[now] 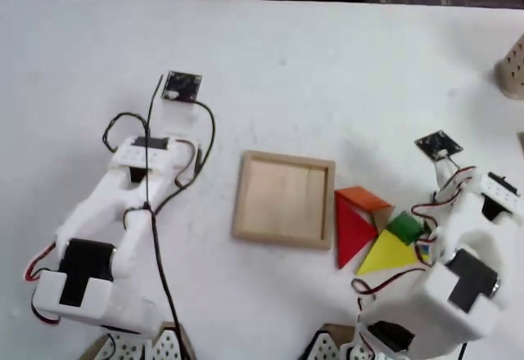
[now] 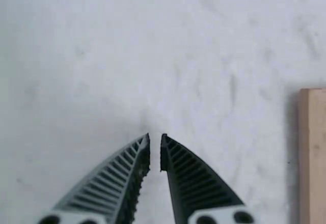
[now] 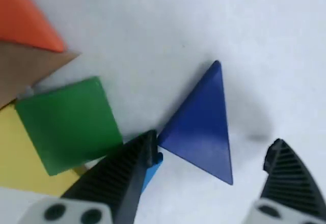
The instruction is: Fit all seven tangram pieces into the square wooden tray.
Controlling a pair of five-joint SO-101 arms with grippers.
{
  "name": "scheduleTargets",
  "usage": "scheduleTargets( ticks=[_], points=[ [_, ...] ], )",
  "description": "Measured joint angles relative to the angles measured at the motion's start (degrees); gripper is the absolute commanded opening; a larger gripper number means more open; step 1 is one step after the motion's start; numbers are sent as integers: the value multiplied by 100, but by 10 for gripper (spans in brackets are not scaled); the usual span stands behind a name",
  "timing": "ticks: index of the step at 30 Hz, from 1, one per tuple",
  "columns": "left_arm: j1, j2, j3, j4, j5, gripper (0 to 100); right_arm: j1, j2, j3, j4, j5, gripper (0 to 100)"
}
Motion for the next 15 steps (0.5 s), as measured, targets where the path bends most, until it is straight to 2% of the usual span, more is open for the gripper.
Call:
scheduleTargets(
  ticks=[7, 13, 15],
  points=[
    [0, 0, 0, 0, 0, 72, 9, 695, -695, 290, 9, 318],
    [0, 0, 0, 0, 0, 72, -35, 730, -774, 369, 9, 146],
    [0, 0, 0, 0, 0, 72, -35, 730, -853, 360, 9, 119]
  ],
)
